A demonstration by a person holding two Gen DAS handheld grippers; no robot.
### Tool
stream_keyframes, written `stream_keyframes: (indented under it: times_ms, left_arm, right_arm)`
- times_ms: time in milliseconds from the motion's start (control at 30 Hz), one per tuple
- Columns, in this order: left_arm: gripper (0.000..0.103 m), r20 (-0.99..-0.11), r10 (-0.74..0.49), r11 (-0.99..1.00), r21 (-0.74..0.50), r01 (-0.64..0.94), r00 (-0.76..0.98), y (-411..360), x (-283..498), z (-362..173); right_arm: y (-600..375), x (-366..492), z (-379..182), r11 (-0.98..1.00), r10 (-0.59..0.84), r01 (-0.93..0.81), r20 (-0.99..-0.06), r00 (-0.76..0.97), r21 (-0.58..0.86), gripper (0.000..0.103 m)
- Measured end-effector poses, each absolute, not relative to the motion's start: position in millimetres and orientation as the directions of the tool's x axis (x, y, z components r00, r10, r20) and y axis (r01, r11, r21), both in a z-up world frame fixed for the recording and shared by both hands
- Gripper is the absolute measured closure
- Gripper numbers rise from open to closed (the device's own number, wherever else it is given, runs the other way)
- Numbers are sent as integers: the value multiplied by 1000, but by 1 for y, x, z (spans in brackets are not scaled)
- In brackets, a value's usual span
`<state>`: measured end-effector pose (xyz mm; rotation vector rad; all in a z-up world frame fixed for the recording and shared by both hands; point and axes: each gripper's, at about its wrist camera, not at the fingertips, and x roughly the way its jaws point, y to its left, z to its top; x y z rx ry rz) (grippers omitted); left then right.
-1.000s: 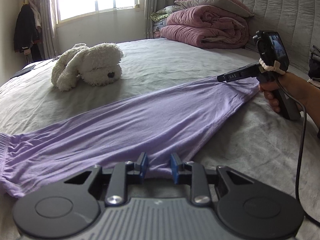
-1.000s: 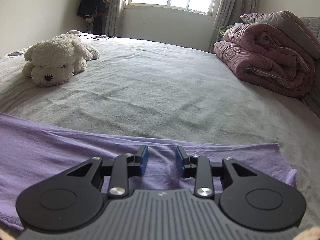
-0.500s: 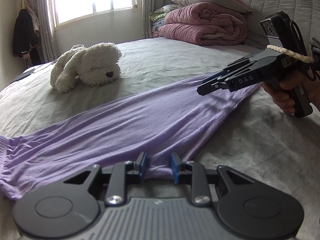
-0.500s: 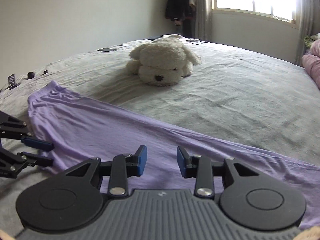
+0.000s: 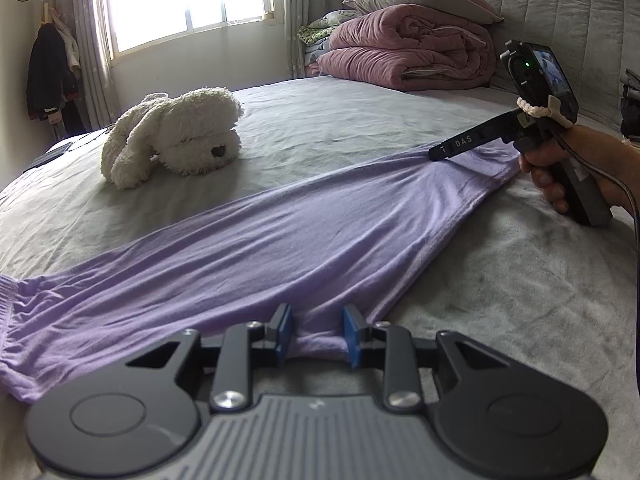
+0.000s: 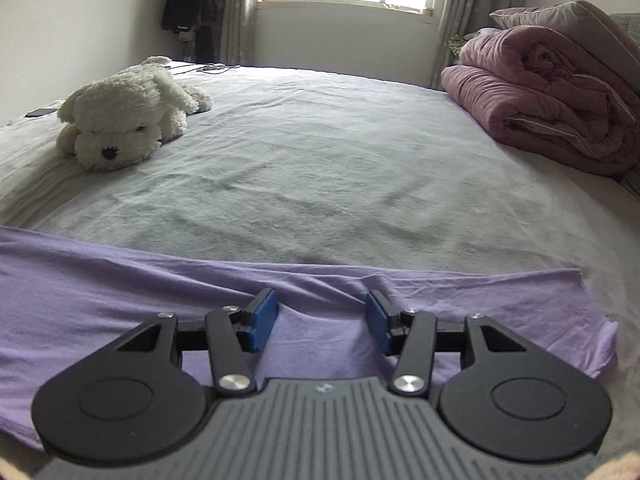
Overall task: Fold clothes
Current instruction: 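Pull the hem end away from the left gripper with the right gripper while the left holds the waistband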
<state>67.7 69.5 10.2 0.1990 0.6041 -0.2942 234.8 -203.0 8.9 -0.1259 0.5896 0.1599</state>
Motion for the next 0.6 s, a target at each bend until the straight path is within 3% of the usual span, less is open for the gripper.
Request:
stream_keyframes:
  times_ms: [333,467,567,600]
  left_arm:
    - [74,-583,-206,937,114,330,786,67,67,10]
    - [74,-581,-199,935,129,330,789,65,67,9]
    - [74,-580,-197,933,136,332,791,64,66,10]
    - [74,-580,-197,933,135,332,790,64,66,10]
  right_arm:
    - [-211,235,9,977,177,-214,-540,823,-5,51]
    - [-203,236,7,976,154,-213,-550,821,-44,54]
    - [-200,238,6,982,107,-176,-551,827,-74,97]
    - [-199,238,5,983,92,-164,-551,829,-83,99]
